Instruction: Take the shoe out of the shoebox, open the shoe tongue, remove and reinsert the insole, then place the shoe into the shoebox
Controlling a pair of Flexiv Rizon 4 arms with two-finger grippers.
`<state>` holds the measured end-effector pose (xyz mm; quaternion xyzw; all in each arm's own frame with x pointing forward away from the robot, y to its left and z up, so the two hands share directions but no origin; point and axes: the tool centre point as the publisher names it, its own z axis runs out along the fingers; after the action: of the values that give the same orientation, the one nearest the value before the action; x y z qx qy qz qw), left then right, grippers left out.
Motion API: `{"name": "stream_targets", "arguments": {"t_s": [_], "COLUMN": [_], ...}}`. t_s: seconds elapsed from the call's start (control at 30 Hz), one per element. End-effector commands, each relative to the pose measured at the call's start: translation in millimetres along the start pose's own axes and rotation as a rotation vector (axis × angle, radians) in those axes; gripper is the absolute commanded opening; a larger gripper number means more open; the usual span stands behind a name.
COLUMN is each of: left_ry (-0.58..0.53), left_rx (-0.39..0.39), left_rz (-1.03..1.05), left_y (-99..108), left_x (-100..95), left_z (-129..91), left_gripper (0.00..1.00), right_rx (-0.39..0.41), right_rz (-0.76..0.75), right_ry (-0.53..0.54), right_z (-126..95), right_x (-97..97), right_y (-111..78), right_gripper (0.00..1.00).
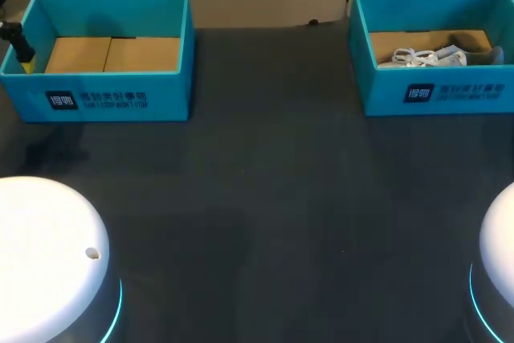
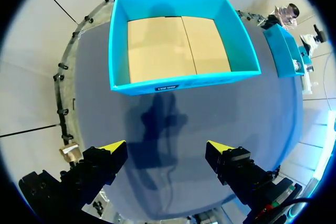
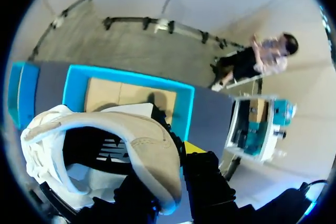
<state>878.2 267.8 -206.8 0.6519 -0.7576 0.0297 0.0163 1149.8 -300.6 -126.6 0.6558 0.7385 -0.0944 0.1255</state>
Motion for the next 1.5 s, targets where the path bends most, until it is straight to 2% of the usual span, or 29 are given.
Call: {"name": "stream_targets", "arguments": {"t_s": [0.03, 0.27, 0.47, 0.63, 1.07, 1.5], "left_ry": [-0.002, -0.002, -0.002, -0.002, -0.002, -0.002], "left_rx": [0.002, 0.002, 0.002, 0.002, 0.002, 0.002], "left_rz": [0.0, 0.0, 0.0, 0.0, 0.0, 0.0], "left_y": [1.2, 1.2, 1.2, 1.2, 1.2, 1.2], "left_x": [0.2, 0.2, 0.2, 0.2, 0.2, 0.2], "left_z": [-0.3, -0.3, -0.3, -0.3, -0.3, -0.3], "left_gripper": [1.0, 1.0, 1.0, 1.0, 1.0, 1.0], "right_rx": [0.05, 0.05, 0.087, 0.116, 0.124, 0.145], "right_rz": [0.157, 0.157, 0.266, 0.284, 0.317, 0.325], "right_ry": [0.008, 0.008, 0.01, 0.017, 0.036, 0.042], "right_z": [-3.2, -3.2, 14.4, 28.2, 60.8, 67.5], "right_x": [-1.1, -1.1, 4.2, 13.1, 37.6, 40.6], "right_y": [4.9, 4.9, -7.3, -10.4, -15.2, -18.6], "right_gripper": [0.0, 0.0, 0.0, 0.0, 0.0, 0.0]}}
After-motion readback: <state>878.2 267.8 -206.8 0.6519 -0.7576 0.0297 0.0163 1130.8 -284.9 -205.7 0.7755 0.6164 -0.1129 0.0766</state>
